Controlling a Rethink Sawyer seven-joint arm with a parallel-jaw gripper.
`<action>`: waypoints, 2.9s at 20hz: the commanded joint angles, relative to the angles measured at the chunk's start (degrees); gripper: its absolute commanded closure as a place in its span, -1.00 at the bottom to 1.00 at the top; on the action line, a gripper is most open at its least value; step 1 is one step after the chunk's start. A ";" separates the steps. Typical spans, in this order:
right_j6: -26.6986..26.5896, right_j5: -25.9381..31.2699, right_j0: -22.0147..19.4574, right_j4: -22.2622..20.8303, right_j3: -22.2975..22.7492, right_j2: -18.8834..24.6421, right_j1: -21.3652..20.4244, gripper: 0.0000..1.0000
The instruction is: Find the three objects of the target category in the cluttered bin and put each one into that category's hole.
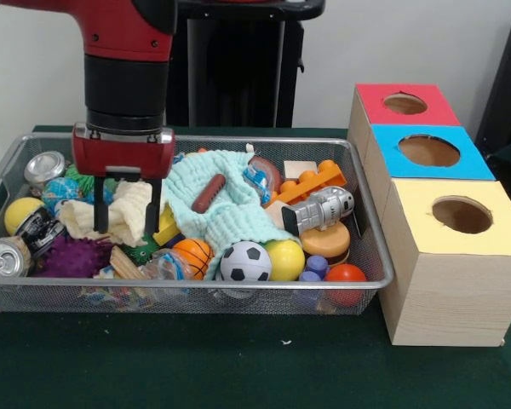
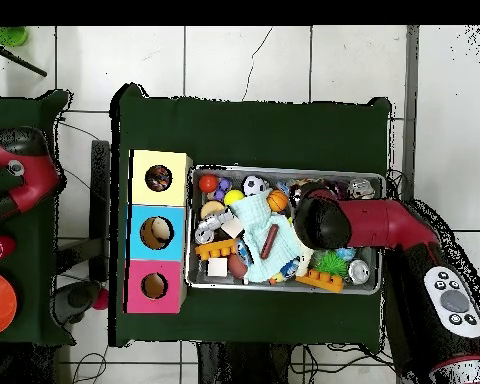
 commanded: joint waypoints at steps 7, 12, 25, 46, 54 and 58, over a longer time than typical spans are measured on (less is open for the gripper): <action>-11.67 6.14 -2.53 -2.34 -0.57 6.28 -1.24 -1.00; -12.40 6.14 -3.51 -2.92 -1.15 7.26 -0.74 -1.00; -12.96 4.70 -5.18 -5.71 -2.57 8.03 1.26 -1.00; -8.54 2.81 -4.72 -7.97 -4.67 7.95 5.34 1.00; -6.66 0.29 -3.38 -10.14 -4.41 6.00 6.59 1.00; -5.89 -0.55 -3.18 -10.81 -4.44 5.29 6.95 1.00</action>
